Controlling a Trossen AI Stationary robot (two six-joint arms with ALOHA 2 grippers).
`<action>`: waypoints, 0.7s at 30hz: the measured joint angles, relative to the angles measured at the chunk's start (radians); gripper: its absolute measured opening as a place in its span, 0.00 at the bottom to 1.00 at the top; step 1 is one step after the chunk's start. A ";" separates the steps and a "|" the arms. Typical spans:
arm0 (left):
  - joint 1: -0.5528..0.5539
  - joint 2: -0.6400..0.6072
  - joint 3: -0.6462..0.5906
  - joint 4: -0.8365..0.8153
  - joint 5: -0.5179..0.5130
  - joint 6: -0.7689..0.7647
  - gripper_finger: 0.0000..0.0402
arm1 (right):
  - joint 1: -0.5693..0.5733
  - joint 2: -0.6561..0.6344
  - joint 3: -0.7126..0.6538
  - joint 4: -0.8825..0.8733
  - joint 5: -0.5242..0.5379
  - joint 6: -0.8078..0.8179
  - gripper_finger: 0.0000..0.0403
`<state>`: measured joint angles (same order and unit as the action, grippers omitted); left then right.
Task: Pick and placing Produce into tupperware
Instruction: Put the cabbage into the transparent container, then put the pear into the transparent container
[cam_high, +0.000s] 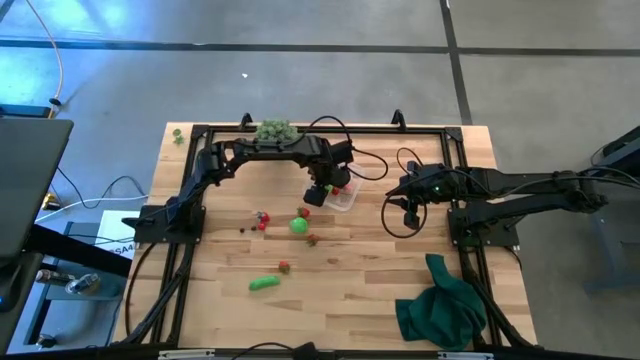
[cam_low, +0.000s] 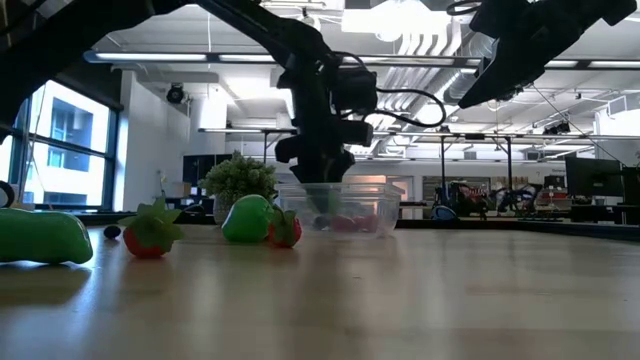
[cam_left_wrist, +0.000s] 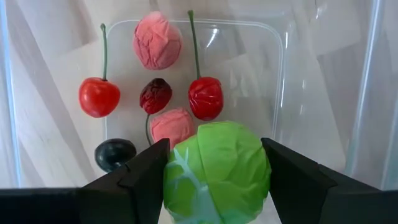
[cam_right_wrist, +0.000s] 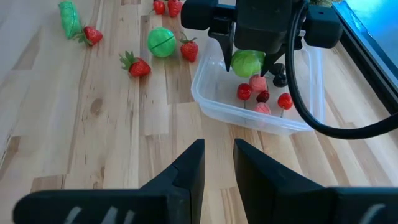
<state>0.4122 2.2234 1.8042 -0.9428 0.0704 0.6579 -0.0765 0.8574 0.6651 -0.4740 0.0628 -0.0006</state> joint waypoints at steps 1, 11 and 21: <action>0.000 0.000 0.000 0.000 0.000 0.000 0.56 | 0.000 0.000 0.000 0.000 0.000 0.000 0.19; -0.002 0.000 0.000 0.004 0.000 0.003 0.62 | 0.000 0.000 0.000 0.000 0.000 0.000 0.19; -0.002 0.000 0.000 0.003 0.000 0.014 0.80 | 0.000 0.000 0.000 0.000 0.001 0.000 0.19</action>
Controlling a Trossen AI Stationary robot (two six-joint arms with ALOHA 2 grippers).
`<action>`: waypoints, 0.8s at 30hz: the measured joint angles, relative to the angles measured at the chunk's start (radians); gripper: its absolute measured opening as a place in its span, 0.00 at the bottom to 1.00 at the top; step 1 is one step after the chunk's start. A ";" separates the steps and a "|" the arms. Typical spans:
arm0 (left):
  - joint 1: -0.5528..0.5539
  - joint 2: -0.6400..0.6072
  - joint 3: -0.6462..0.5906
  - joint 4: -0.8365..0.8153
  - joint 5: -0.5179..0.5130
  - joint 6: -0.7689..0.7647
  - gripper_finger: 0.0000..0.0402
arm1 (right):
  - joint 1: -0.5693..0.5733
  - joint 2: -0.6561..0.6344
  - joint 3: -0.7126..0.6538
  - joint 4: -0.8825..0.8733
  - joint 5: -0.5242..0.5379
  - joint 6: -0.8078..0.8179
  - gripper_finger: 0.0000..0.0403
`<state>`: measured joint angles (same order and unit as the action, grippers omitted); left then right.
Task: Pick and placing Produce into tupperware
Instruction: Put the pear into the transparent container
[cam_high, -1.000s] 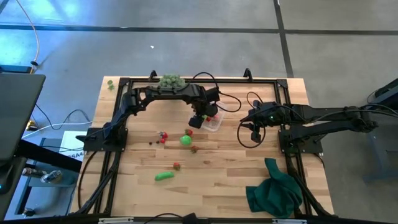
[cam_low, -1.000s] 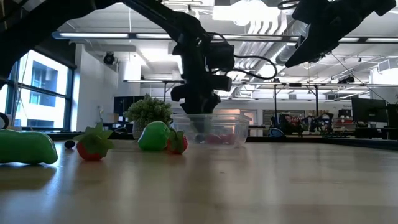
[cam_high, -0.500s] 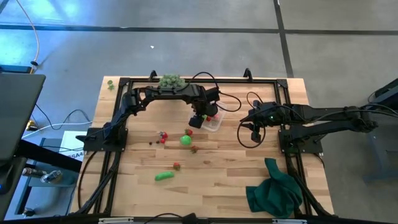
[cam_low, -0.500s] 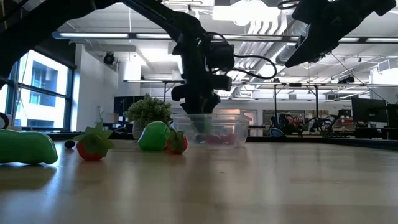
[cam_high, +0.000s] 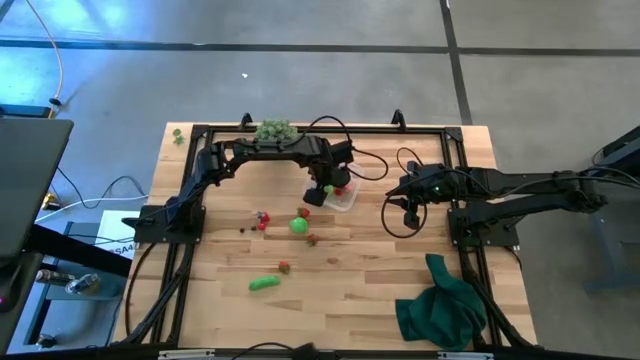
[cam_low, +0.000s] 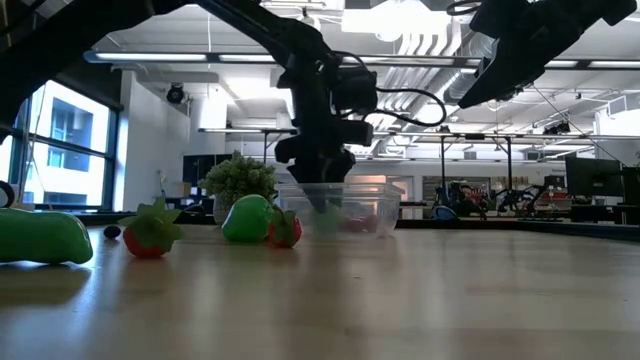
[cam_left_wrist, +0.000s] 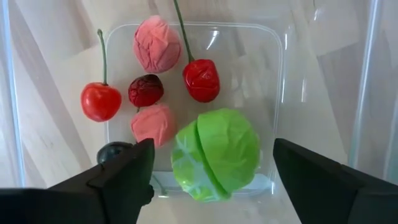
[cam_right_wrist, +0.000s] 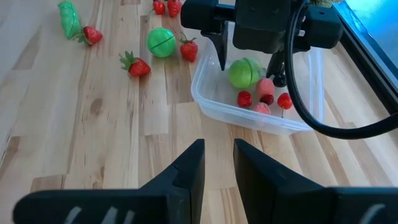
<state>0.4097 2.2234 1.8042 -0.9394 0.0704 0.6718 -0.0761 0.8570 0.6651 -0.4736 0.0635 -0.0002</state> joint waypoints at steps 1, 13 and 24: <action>0.000 -0.002 0.000 -0.009 0.000 -0.011 0.80 | 0.000 0.000 0.000 0.000 0.000 0.000 0.19; -0.015 -0.010 0.248 -0.329 -0.002 -0.056 0.75 | 0.000 0.000 0.000 0.000 0.004 0.000 0.19; -0.110 -0.018 0.486 -0.630 0.001 -0.075 0.73 | 0.000 0.000 0.000 0.000 0.003 0.000 0.19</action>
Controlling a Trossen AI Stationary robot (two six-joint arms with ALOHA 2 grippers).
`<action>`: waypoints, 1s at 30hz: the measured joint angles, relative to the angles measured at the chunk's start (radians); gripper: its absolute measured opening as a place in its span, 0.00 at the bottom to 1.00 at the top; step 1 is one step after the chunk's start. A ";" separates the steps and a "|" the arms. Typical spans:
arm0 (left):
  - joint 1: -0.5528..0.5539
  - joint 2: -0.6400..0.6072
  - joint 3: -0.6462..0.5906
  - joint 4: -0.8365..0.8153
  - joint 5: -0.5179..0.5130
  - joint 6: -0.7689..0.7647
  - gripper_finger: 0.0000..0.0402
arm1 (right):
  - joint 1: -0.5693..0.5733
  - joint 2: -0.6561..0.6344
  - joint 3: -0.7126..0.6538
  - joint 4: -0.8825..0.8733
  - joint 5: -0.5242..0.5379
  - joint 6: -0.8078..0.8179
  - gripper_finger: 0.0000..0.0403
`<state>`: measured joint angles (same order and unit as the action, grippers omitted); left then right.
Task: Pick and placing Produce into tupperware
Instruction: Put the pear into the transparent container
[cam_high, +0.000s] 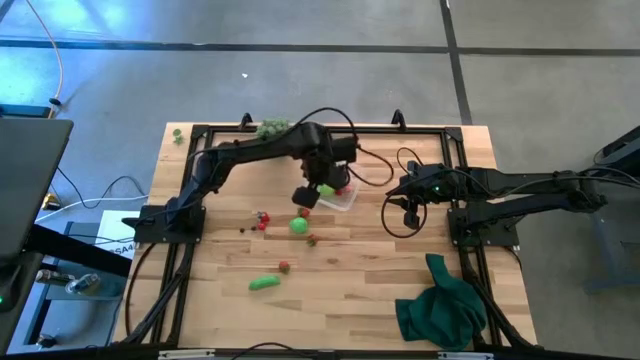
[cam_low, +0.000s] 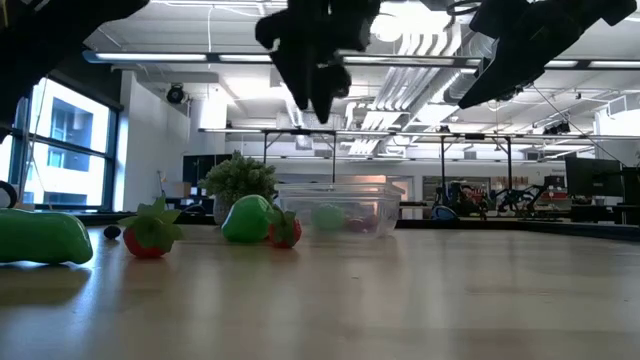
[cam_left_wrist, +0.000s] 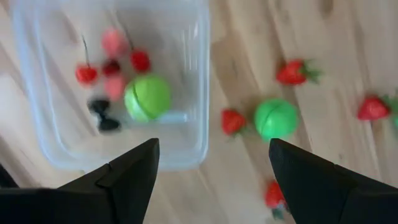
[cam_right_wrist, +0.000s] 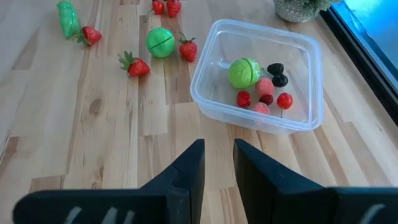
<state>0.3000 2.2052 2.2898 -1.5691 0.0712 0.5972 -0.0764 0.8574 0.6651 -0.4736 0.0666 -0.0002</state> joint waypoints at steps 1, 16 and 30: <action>-0.015 -0.015 -0.006 0.006 0.001 0.001 0.73 | 0.000 0.000 0.000 0.000 0.000 0.000 0.19; -0.225 -0.309 -0.215 0.007 -0.045 0.042 0.73 | 0.000 0.000 0.000 0.000 -0.005 0.000 0.19; -0.235 -0.519 -0.898 0.502 -0.063 0.224 0.73 | 0.000 0.000 0.000 -0.001 -0.003 0.000 0.19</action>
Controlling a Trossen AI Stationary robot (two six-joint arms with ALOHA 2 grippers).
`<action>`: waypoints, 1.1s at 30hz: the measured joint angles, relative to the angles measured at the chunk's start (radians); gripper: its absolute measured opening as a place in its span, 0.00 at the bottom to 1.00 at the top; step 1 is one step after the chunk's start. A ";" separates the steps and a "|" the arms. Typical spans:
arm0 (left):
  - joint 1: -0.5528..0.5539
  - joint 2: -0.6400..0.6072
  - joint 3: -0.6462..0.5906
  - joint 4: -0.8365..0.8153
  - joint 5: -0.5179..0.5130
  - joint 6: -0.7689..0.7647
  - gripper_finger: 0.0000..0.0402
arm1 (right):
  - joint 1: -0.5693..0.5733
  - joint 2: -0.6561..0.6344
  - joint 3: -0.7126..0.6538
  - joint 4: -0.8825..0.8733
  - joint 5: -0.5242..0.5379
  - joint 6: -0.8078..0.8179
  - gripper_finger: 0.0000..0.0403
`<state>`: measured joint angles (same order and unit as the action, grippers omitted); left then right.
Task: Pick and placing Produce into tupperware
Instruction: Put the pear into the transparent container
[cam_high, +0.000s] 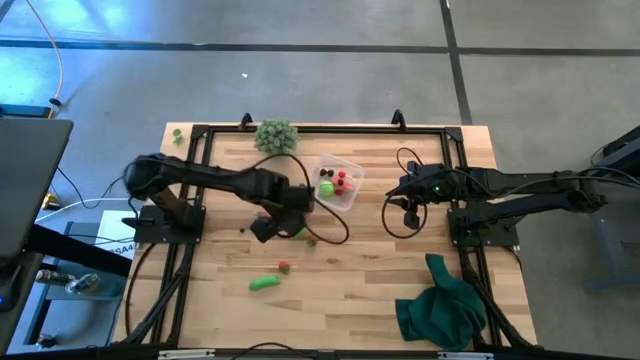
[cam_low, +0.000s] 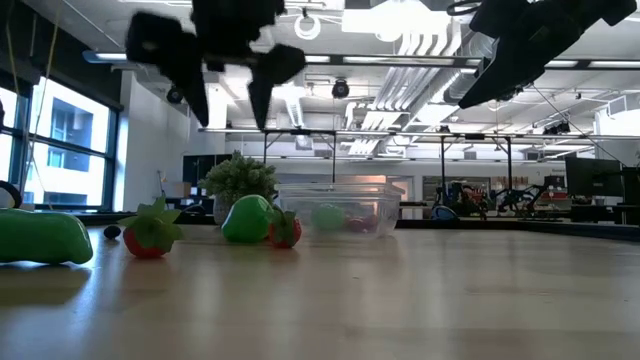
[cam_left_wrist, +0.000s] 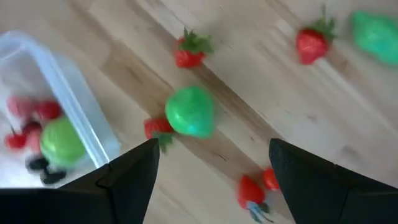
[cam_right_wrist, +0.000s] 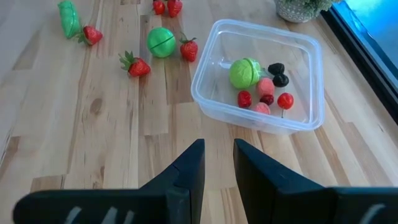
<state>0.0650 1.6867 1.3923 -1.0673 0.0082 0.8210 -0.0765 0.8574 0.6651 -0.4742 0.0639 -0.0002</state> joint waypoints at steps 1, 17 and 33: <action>0.000 0.012 -0.018 0.040 0.002 0.037 0.73 | 0.000 0.000 0.000 0.000 0.000 0.000 0.19; 0.000 0.152 -0.056 0.201 -0.027 0.389 0.73 | 0.000 0.000 0.000 0.000 0.003 0.000 0.19; 0.001 0.231 -0.053 0.154 -0.069 0.425 0.73 | 0.000 0.000 0.000 0.001 -0.002 0.000 0.19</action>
<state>0.0658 1.9176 1.3394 -0.9136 -0.0605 1.2464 -0.0761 0.8574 0.6647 -0.4732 0.0624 -0.0004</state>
